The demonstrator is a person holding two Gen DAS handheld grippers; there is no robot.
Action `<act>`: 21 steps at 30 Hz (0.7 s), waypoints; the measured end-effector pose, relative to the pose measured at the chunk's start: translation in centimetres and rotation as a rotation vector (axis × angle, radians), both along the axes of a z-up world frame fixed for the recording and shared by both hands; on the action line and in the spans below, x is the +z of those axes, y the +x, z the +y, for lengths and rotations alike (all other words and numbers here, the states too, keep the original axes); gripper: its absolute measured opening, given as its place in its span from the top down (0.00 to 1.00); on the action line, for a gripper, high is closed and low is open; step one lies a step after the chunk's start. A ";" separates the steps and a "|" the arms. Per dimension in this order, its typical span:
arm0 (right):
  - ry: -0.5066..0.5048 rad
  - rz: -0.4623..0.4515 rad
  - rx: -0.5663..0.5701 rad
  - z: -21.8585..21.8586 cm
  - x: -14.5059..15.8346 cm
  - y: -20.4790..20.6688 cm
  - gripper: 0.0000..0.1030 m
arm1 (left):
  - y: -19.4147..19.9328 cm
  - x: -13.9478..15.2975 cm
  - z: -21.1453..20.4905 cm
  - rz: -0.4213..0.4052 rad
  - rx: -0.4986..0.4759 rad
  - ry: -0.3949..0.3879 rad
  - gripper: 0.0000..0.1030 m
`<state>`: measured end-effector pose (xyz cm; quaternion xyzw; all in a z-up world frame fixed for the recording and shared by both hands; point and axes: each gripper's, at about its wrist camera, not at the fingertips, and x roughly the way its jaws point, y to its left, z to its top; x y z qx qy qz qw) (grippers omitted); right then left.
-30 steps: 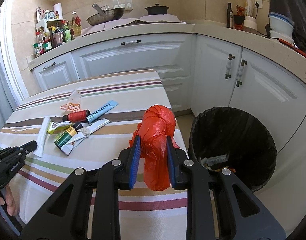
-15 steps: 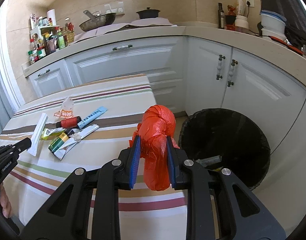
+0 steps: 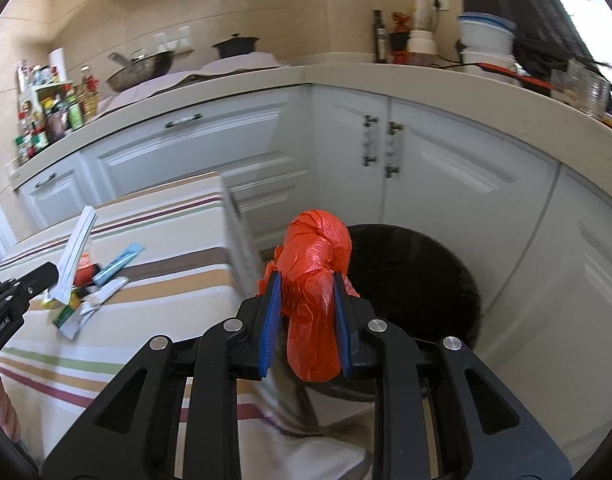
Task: Collect trash
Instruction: 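Carry the red bag and white tube over the black bin and open both grippers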
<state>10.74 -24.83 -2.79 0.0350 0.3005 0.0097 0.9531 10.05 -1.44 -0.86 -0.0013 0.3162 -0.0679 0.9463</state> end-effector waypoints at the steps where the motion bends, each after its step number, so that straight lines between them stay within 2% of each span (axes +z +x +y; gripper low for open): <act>1: -0.002 -0.002 -0.013 -0.6 0.0 0.1 0.77 | 0.4 0.1 -1.0 -0.005 -0.024 -0.002 0.98; 10: -0.004 -0.004 -0.116 -5.3 -1.0 1.4 0.77 | 3.3 0.0 -8.0 -0.023 -0.164 0.025 0.98; 21: 0.015 0.012 -0.189 -9.2 -2.9 3.6 0.77 | 6.4 -2.5 -14.2 0.020 -0.267 0.073 0.98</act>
